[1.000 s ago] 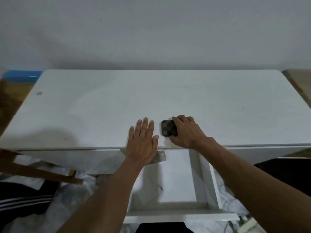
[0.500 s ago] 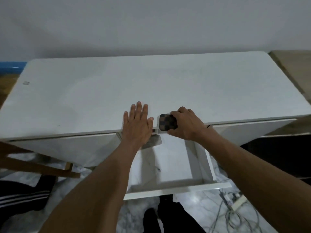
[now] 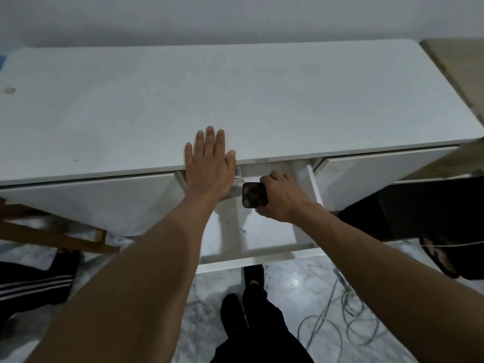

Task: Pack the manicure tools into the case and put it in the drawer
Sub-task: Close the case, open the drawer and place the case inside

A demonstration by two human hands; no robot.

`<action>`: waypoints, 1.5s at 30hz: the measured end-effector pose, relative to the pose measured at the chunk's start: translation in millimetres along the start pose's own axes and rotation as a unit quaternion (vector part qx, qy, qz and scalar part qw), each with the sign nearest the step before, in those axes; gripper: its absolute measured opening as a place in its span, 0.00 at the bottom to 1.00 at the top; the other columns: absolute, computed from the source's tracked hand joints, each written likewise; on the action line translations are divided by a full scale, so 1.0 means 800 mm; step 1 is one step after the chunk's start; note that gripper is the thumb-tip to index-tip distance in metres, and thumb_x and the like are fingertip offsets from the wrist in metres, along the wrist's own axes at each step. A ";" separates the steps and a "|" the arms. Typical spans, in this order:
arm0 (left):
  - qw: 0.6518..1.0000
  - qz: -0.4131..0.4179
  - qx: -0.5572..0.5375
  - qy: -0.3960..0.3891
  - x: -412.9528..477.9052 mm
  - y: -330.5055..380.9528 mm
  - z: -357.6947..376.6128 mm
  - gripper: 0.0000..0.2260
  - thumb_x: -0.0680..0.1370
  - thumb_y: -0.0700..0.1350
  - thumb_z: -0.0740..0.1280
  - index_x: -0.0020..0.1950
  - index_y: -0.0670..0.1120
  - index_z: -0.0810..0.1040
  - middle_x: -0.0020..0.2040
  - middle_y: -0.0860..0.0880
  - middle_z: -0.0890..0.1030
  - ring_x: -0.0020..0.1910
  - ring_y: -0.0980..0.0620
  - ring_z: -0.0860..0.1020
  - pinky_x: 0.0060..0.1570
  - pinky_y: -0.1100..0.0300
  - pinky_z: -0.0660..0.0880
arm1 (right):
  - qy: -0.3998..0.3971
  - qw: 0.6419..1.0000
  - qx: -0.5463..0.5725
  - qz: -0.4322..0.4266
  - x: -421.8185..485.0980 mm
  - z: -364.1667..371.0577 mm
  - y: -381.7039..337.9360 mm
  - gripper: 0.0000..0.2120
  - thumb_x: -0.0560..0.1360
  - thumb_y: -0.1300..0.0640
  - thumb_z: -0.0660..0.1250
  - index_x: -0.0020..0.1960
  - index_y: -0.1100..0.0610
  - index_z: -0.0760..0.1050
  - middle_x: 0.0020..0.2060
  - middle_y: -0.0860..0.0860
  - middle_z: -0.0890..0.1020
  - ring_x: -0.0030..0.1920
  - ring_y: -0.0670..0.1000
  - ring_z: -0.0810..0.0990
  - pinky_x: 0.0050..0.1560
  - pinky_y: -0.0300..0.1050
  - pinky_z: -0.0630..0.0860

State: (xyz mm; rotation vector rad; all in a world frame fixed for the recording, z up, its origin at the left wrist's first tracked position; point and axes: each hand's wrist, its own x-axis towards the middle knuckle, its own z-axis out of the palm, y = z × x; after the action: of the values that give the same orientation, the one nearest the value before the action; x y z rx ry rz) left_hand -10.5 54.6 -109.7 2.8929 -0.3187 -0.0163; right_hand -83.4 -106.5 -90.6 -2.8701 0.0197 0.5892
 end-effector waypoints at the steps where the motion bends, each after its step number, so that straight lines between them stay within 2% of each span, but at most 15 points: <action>1: 1.000 0.000 0.001 0.008 -0.001 0.000 0.002 0.25 0.84 0.55 0.44 0.80 0.49 0.49 0.81 0.47 0.50 0.80 0.45 0.46 0.76 0.45 0.44 | -0.005 1.000 0.000 0.001 0.006 0.007 0.002 0.28 0.68 0.46 0.70 0.62 0.58 0.71 0.58 0.57 0.74 0.59 0.61 0.73 0.58 0.53 0.73; 5: 0.999 -0.003 0.002 0.047 -0.003 0.001 0.011 0.25 0.84 0.54 0.46 0.80 0.49 0.53 0.81 0.46 0.54 0.79 0.45 0.50 0.76 0.45 0.46 | -0.036 0.999 0.006 0.004 0.031 0.036 0.009 0.26 0.67 0.47 0.70 0.60 0.58 0.71 0.56 0.56 0.75 0.57 0.61 0.73 0.59 0.54 0.74; 10: 0.997 -0.013 0.016 0.078 -0.002 0.002 0.022 0.26 0.82 0.55 0.44 0.79 0.49 0.56 0.80 0.47 0.57 0.79 0.45 0.53 0.76 0.45 0.49 | -0.065 0.998 0.008 0.007 0.055 0.067 0.012 0.25 0.69 0.53 0.70 0.63 0.59 0.70 0.57 0.57 0.72 0.58 0.60 0.70 0.56 0.56 0.76; 15: 0.995 -0.018 0.018 0.097 0.000 0.001 0.029 0.25 0.83 0.55 0.46 0.79 0.49 0.58 0.79 0.47 0.59 0.79 0.45 0.55 0.75 0.45 0.50 | -0.082 0.997 0.004 0.003 0.076 0.092 0.018 0.24 0.70 0.55 0.68 0.64 0.60 0.69 0.58 0.57 0.72 0.58 0.60 0.69 0.58 0.56 0.75; 20: 0.994 -0.017 0.022 0.108 0.001 0.002 0.031 0.25 0.82 0.54 0.46 0.79 0.48 0.59 0.79 0.46 0.60 0.78 0.45 0.57 0.75 0.45 0.52 | -0.093 0.996 0.002 0.009 0.089 0.102 0.028 0.29 0.70 0.56 0.69 0.68 0.60 0.65 0.61 0.58 0.70 0.61 0.61 0.68 0.60 0.56 0.74; 28: 0.993 -0.020 0.021 0.115 0.002 0.001 0.034 0.25 0.82 0.53 0.47 0.78 0.48 0.61 0.78 0.46 0.61 0.78 0.45 0.58 0.74 0.46 0.52 | -0.086 0.996 0.022 -0.001 0.097 0.117 0.033 0.32 0.69 0.55 0.71 0.69 0.59 0.64 0.63 0.58 0.70 0.61 0.62 0.68 0.60 0.57 0.73; 37: 0.996 -0.019 0.017 0.088 -0.001 0.001 0.029 0.25 0.82 0.54 0.47 0.78 0.48 0.60 0.79 0.46 0.60 0.78 0.45 0.57 0.75 0.45 0.52 | -0.083 0.996 0.022 0.001 0.089 0.106 0.031 0.37 0.69 0.53 0.73 0.72 0.57 0.61 0.69 0.56 0.68 0.69 0.60 0.65 0.67 0.59 0.69; 41: 0.998 -0.018 0.007 0.054 -0.003 0.003 0.017 0.26 0.82 0.55 0.45 0.79 0.48 0.57 0.80 0.46 0.57 0.79 0.45 0.54 0.76 0.45 0.49 | -0.044 0.998 0.034 0.008 0.063 0.085 0.028 0.32 0.72 0.50 0.70 0.71 0.60 0.63 0.68 0.58 0.70 0.68 0.61 0.67 0.67 0.57 0.70; 45: 1.000 -0.006 -0.010 -0.001 -0.014 0.007 -0.004 0.25 0.84 0.54 0.46 0.80 0.47 0.51 0.81 0.45 0.52 0.79 0.45 0.49 0.76 0.45 0.46 | 0.005 0.998 0.054 0.018 0.019 0.061 0.025 0.27 0.76 0.50 0.66 0.69 0.62 0.66 0.68 0.59 0.72 0.67 0.60 0.69 0.69 0.51 0.66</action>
State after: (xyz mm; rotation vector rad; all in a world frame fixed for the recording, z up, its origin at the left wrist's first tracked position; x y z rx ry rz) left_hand -22.5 52.3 -105.7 2.8747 -0.3006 -0.0242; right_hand -89.4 -115.0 -144.8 -2.7744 0.1021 0.5620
